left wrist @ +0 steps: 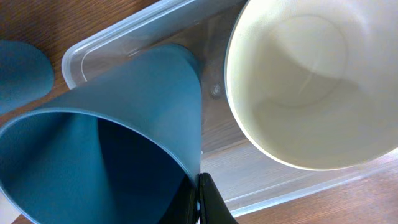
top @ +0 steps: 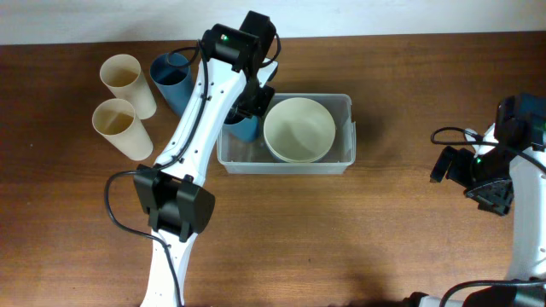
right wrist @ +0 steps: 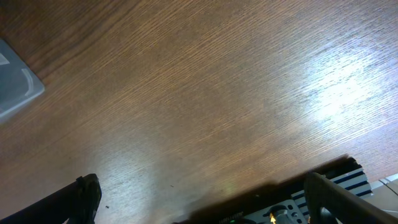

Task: Pack container
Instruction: 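Carry the blue cup to the container's left end, then release the blue cup in the container and lift the left gripper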

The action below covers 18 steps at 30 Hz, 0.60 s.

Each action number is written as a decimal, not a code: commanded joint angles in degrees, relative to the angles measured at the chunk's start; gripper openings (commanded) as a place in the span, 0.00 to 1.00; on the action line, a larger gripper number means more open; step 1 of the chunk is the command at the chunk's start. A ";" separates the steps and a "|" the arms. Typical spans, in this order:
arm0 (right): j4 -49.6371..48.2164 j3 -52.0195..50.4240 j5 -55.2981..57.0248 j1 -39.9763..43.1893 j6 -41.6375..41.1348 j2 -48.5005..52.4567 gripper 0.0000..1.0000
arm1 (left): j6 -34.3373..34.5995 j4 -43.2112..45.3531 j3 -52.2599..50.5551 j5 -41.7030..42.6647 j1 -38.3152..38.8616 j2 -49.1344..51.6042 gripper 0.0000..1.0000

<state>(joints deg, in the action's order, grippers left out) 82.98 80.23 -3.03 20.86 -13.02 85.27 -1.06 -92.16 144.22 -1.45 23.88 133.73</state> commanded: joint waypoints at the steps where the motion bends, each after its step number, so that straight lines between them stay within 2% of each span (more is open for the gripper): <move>1: -0.11 -0.17 0.50 -0.15 0.37 -0.55 0.99 | -0.76 -0.15 0.09 -2.93 0.55 0.52 0.01; 6: -0.11 -0.17 0.50 -0.15 0.37 -0.55 0.99 | -0.74 0.63 0.09 -2.91 1.42 0.52 0.04; 8: -0.11 -0.17 0.50 -0.15 0.37 -0.55 0.99 | -0.74 0.66 0.09 -2.89 1.49 0.52 0.18; 10: -0.11 -0.17 0.50 -0.15 0.37 -0.55 0.99 | -0.72 0.76 0.09 -2.89 1.49 0.52 0.21; 15: -0.11 -0.17 0.50 -0.15 0.37 -0.55 0.99 | -0.70 1.42 0.09 -2.86 1.49 0.52 0.38; 18: -0.11 -0.17 0.50 -0.15 0.37 -0.55 0.99 | -0.68 1.66 0.28 -2.47 1.49 0.50 0.41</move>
<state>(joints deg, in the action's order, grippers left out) 82.98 80.23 -3.01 20.86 -13.02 85.27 -1.48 -90.78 144.22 -3.66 25.23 133.73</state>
